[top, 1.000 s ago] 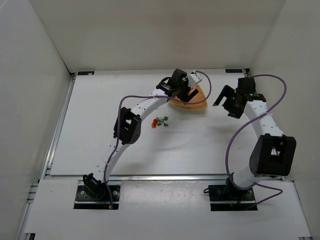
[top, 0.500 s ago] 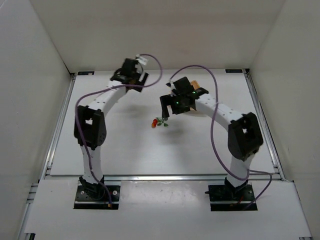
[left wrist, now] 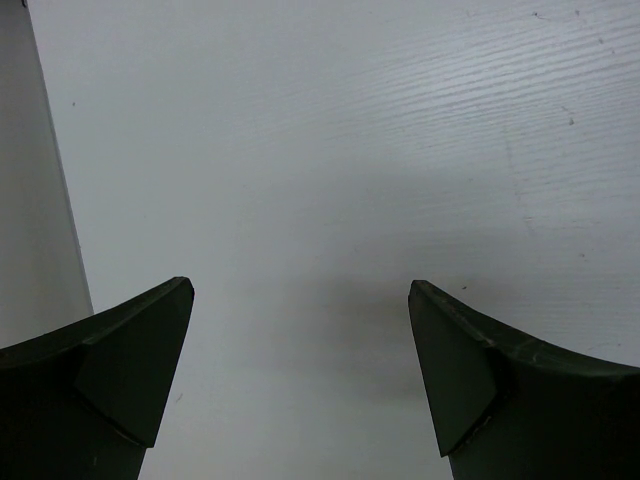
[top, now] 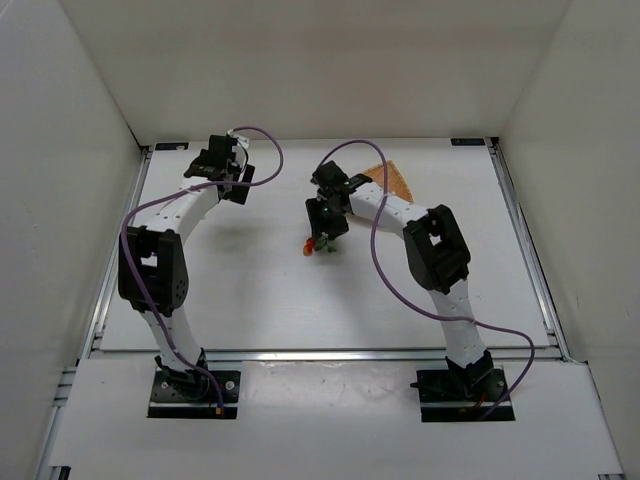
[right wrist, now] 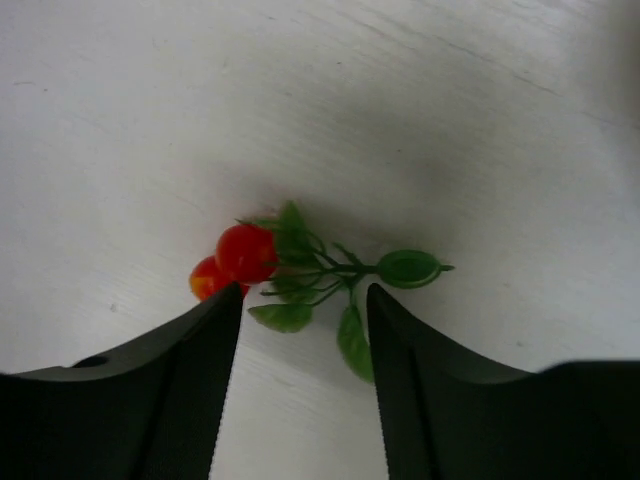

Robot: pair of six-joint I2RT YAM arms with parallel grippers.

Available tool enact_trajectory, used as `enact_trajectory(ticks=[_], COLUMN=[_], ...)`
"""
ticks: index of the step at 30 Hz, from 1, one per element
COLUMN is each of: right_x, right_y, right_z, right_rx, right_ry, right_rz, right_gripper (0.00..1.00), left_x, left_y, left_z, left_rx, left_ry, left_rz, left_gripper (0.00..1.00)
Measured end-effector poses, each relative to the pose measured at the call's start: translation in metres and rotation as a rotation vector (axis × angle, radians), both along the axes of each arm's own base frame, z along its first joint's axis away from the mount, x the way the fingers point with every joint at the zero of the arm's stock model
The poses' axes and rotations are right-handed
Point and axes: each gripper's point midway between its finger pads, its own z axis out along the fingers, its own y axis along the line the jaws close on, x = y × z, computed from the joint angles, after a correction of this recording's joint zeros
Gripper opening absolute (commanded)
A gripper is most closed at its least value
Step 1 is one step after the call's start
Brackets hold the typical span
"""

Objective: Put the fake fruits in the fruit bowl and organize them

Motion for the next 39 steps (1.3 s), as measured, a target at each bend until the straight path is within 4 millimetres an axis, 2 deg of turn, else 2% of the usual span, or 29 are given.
enact_trajectory(ticks=[4, 7, 12, 14, 16, 27, 30, 32, 39], right_x=[-0.005, -0.011, -0.012, -0.012, -0.012, -0.01, -0.007, -0.003, 0.025], right_y=[-0.012, -0.017, -0.016, -0.016, -0.017, -0.016, -0.011, -0.007, 0.008], right_z=[-0.007, -0.012, -0.011, -0.011, -0.011, -0.007, 0.006, 0.021, 0.103], right_rx=[-0.012, -0.025, -0.019, -0.017, -0.014, 0.01, 0.037, 0.063, 0.206], right_ry=[0.025, 0.05, 0.055, 0.059, 0.062, 0.075, 0.056, 0.032, -0.11], right_rz=[-0.028, -0.038, -0.041, -0.046, -0.053, -0.059, -0.053, -0.052, -0.067], right_gripper=[0.43, 0.43, 0.22, 0.08, 0.01, 0.0, 0.0, 0.0, 0.0], left_x=[-0.001, -0.001, -0.001, -0.001, -0.001, -0.001, -0.002, -0.002, -0.004], left_y=[0.0, -0.001, -0.001, -0.001, -0.001, -0.003, -0.003, -0.003, -0.003], left_z=[-0.001, -0.002, -0.002, -0.002, -0.002, -0.003, -0.004, -0.004, -0.005], left_rx=[-0.008, -0.015, -0.022, -0.024, -0.025, -0.034, -0.036, -0.037, -0.041], left_ry=[0.002, 0.001, 0.001, 0.002, 0.002, 0.004, 0.007, 0.01, 0.014], left_rz=[0.005, 0.01, 0.011, 0.012, 0.012, 0.014, 0.012, 0.011, 0.016], left_gripper=[1.0, 1.0, 1.0, 1.0, 1.0, 1.0, 1.0, 1.0, 1.0])
